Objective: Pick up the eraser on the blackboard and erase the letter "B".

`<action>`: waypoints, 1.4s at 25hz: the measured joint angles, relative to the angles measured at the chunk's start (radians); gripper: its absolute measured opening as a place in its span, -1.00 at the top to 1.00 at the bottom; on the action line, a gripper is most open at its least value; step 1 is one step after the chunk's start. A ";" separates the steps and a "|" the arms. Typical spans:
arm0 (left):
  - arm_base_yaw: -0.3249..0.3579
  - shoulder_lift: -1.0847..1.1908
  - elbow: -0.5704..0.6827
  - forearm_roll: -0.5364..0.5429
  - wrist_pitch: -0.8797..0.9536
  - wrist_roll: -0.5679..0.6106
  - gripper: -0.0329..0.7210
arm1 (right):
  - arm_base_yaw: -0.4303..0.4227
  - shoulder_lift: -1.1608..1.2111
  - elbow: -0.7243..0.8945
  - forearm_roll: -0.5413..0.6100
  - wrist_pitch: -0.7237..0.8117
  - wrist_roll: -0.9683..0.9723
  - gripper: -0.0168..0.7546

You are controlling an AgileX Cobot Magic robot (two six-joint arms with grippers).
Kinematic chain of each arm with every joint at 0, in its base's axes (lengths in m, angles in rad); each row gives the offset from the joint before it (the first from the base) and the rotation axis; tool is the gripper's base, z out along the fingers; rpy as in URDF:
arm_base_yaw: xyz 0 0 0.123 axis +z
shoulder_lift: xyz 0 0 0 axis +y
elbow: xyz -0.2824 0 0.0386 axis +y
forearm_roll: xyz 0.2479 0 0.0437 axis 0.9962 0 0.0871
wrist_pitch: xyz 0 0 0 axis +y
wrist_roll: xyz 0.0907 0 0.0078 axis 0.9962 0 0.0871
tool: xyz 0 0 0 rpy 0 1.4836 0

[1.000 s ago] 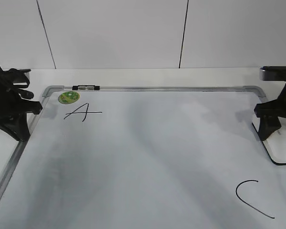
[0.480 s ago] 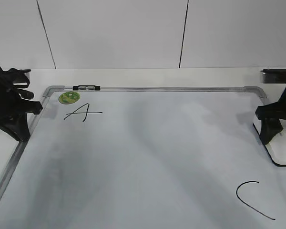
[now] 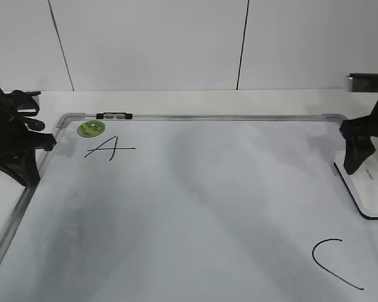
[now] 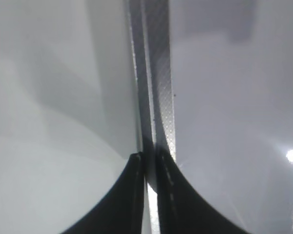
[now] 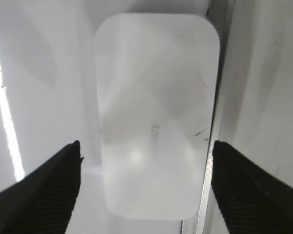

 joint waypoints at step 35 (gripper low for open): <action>0.000 0.000 0.000 0.014 0.017 -0.092 0.86 | 0.000 -0.269 -0.152 0.079 0.095 0.015 -0.58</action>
